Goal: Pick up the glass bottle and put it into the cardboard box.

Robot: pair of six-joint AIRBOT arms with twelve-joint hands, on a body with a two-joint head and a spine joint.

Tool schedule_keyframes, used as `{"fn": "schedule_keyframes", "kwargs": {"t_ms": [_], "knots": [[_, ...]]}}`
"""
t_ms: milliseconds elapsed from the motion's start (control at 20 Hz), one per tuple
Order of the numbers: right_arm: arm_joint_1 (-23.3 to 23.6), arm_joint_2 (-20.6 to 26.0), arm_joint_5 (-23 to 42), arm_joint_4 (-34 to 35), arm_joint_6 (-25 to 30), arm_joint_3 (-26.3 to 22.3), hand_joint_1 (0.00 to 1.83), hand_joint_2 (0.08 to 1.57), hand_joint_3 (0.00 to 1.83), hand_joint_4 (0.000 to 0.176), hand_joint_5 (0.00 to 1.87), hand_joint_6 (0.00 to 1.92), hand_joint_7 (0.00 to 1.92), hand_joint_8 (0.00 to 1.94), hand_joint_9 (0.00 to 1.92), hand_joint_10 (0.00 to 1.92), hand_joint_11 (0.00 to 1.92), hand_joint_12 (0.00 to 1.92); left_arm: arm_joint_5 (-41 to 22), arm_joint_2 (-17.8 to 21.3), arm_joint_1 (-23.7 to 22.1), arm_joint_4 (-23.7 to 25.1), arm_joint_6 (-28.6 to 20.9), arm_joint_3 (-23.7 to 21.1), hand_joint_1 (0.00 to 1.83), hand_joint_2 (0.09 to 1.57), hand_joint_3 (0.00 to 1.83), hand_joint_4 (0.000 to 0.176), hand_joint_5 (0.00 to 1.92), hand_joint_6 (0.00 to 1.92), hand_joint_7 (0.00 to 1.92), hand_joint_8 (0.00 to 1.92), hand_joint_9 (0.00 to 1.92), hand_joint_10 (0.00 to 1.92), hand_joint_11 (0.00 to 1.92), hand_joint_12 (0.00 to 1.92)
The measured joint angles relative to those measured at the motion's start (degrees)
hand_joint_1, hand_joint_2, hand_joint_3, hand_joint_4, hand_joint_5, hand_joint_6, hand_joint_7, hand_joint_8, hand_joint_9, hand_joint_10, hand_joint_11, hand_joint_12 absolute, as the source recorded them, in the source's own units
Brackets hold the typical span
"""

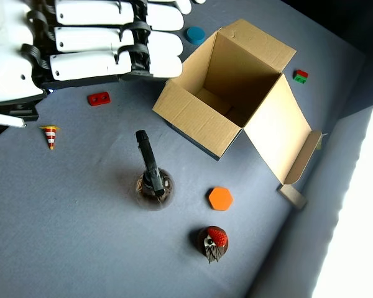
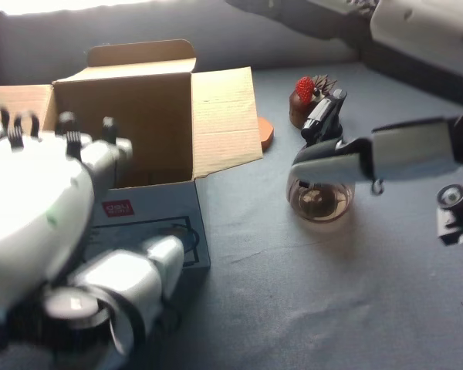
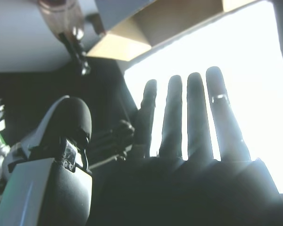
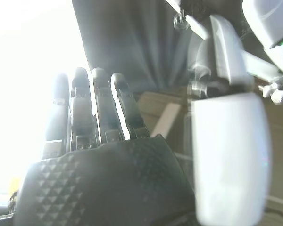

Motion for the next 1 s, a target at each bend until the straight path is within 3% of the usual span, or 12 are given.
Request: {"fn": "schedule_keyframes", "kwargs": {"t_ms": [200,300,400,600,750,950,1000], "knots": [[1.0,-0.2,-5.0,-11.8,16.5,6.1,1.07,1.01,0.00,0.000,0.01,0.00,0.10,0.00,0.13,0.02,0.00,0.24,-3.6,-1.8,5.9,-1.1,-5.3,-1.1,0.08,1.31,0.02,0.054,0.17,0.02,0.18,0.00,0.16,0.02,0.00,0.76],[2.8,-0.3,-6.8,-23.7,30.7,8.8,1.07,1.00,0.00,0.000,0.00,0.00,0.08,0.00,0.12,0.01,0.00,0.16,-3.7,-4.1,12.3,2.7,-12.4,-1.1,0.08,1.31,0.02,0.054,0.17,0.01,0.18,0.00,0.16,0.02,0.00,0.76],[3.2,-0.3,-7.1,-27.2,33.9,10.1,1.05,1.00,0.00,0.000,0.00,0.00,0.08,0.00,0.12,0.01,0.00,0.15,-4.7,-6.9,17.3,4.7,-18.7,-1.1,0.08,1.31,0.01,0.054,0.17,0.01,0.18,0.00,0.16,0.02,0.00,0.76],[4.7,-0.4,-8.3,-42.6,45.7,13.1,1.05,0.99,0.00,0.000,0.00,0.00,0.07,0.00,0.11,0.01,0.00,0.10,-9.8,-16.1,23.6,8.3,-23.4,0.3,0.08,1.31,0.01,0.054,0.16,0.01,0.18,0.00,0.16,0.01,0.00,0.76],[3.8,-1.8,-8.0,-48.6,51.0,16.8,1.04,0.99,0.00,0.000,0.00,0.00,0.07,0.00,0.10,0.00,0.00,0.05,-12.4,-21.7,27.7,11.2,-26.9,1.7,0.08,1.31,0.01,0.054,0.17,0.01,0.18,0.00,0.17,0.01,0.00,0.76],[2.3,-4.0,-5.7,-52.3,55.4,22.1,1.03,0.98,0.00,0.000,0.00,0.00,0.07,0.00,0.10,0.00,0.00,0.04,-13.0,-23.6,31.7,15.0,-28.3,3.5,0.07,1.32,0.01,0.053,0.15,0.00,0.18,0.00,0.17,0.01,0.00,0.76],[1.8,-5.6,-3.6,-55.6,60.1,24.5,1.03,0.98,0.00,0.000,0.00,0.00,0.07,0.00,0.10,0.00,0.00,0.07,-13.2,-23.6,34.5,18.8,-30.3,4.2,0.07,1.32,0.01,0.054,0.15,0.00,0.17,0.00,0.17,0.01,0.00,0.76]]}}
